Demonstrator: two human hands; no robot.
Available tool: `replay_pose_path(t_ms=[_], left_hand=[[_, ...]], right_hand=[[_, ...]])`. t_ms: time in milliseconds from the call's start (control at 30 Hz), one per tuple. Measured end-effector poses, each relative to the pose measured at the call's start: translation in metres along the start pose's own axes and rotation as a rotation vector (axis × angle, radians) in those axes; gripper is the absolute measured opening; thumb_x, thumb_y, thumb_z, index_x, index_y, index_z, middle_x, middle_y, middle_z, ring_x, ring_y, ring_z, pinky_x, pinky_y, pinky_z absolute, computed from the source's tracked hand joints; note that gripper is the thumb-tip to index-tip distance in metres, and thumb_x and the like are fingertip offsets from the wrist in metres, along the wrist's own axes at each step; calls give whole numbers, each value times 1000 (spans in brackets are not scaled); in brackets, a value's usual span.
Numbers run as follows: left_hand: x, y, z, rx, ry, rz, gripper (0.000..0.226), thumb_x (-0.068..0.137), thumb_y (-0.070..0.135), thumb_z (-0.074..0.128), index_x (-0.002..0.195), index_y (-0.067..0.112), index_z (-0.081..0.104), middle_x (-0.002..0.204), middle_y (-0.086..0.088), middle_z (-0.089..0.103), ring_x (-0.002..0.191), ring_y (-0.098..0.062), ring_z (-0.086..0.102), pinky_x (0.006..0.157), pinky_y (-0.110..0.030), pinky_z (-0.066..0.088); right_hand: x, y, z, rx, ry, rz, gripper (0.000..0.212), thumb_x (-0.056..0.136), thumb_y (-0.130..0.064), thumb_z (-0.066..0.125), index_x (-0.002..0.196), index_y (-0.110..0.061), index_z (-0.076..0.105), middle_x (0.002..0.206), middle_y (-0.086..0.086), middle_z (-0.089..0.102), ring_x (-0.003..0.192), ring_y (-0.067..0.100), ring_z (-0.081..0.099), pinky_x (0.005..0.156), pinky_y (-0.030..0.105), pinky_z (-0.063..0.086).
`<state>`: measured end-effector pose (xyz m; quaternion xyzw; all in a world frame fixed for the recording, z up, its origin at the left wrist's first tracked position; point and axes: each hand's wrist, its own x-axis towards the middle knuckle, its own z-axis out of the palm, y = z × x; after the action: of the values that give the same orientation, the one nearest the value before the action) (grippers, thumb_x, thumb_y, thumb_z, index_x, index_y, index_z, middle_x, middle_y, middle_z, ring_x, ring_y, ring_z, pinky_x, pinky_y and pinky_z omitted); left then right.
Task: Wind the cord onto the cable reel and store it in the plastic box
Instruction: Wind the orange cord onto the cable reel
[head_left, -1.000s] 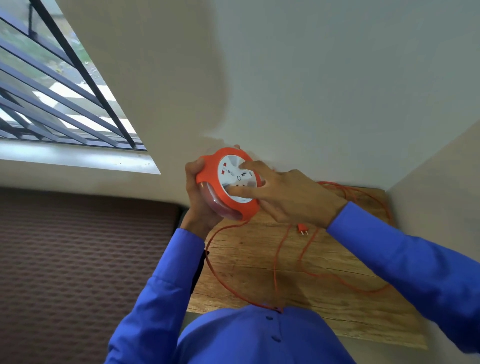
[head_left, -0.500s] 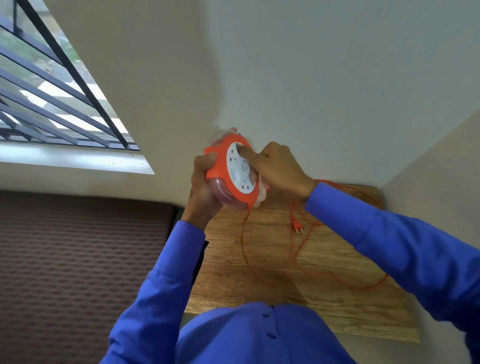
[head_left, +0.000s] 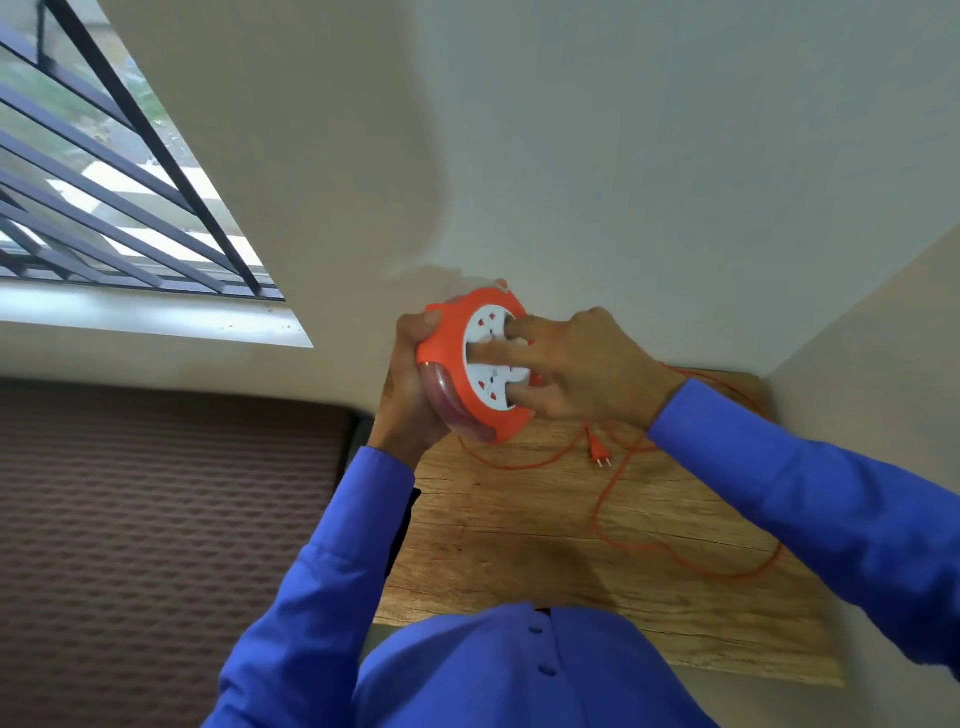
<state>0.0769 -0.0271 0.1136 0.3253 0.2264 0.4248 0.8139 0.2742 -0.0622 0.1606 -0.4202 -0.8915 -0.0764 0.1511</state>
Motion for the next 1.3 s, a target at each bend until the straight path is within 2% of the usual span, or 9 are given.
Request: replay_pose_path(t_ms=[167, 267, 400, 500, 600, 733, 967, 1133, 1300], left_hand=[[3, -8, 5, 203, -24, 57, 82, 88, 60, 75, 155, 15, 57, 127, -10, 77, 116, -28, 74, 97, -46, 61], [1, -5, 7, 350, -41, 110, 102, 88, 64, 77, 161, 3, 41, 127, 0, 76, 113, -19, 75, 90, -34, 62], [5, -7, 2, 231, -23, 200, 83, 85, 62, 77, 150, 14, 55, 137, -6, 68, 119, -26, 68, 94, -42, 59], [9, -6, 2, 12, 21, 119, 99, 74, 62, 85, 152, 9, 54, 132, -19, 67, 119, -35, 66, 98, -49, 57], [8, 0, -5, -62, -3, 101, 99, 72, 64, 84, 149, 8, 56, 129, -19, 69, 118, -36, 65, 99, -48, 56], [4, 2, -5, -61, -26, 55, 110, 69, 65, 85, 155, 8, 48, 131, -19, 67, 116, -35, 67, 97, -48, 57], [14, -2, -6, -24, -26, 47, 99, 76, 63, 83, 152, 6, 54, 131, -21, 70, 118, -38, 70, 99, -51, 58], [18, -10, -4, 252, -94, 144, 71, 93, 60, 71, 150, 19, 62, 121, -16, 75, 109, -36, 73, 94, -49, 59], [23, -13, -7, 413, -118, 163, 78, 93, 57, 76, 160, 29, 48, 129, -15, 67, 109, -32, 71, 92, -50, 60]], right_hand=[[20, -7, 4, 943, 112, 938, 46, 73, -68, 79, 82, -24, 83, 54, -8, 69, 43, 3, 59, 45, 22, 47], [21, 2, -1, 1280, -152, 1292, 65, 83, -75, 69, 74, -11, 80, 45, -5, 49, 34, 6, 30, 38, 19, 25], [19, -12, 3, 761, -36, 940, 65, 103, -60, 52, 68, -13, 81, 48, 0, 66, 37, 11, 53, 50, 27, 45], [12, -24, 4, 55, 171, 481, 31, 104, -42, 55, 113, -20, 75, 95, 3, 78, 60, 26, 69, 55, 33, 53], [5, -25, 2, 155, -43, 261, 53, 106, -29, 54, 158, -26, 45, 148, 11, 56, 76, 30, 70, 59, 35, 57], [-1, -12, -1, 62, -111, 134, 54, 109, -41, 49, 161, -41, 35, 158, 14, 43, 72, 29, 68, 63, 42, 63], [9, -6, -3, 243, 23, 381, 57, 83, -60, 70, 137, -46, 63, 93, -7, 78, 76, 21, 72, 70, 37, 59], [27, 2, 11, 940, 93, 943, 46, 91, -56, 71, 58, -22, 69, 45, -8, 60, 42, 10, 58, 47, 19, 44], [22, 4, 21, 1245, -141, 1129, 53, 107, -31, 49, 63, -9, 70, 50, 6, 62, 32, 14, 41, 36, 21, 32]])
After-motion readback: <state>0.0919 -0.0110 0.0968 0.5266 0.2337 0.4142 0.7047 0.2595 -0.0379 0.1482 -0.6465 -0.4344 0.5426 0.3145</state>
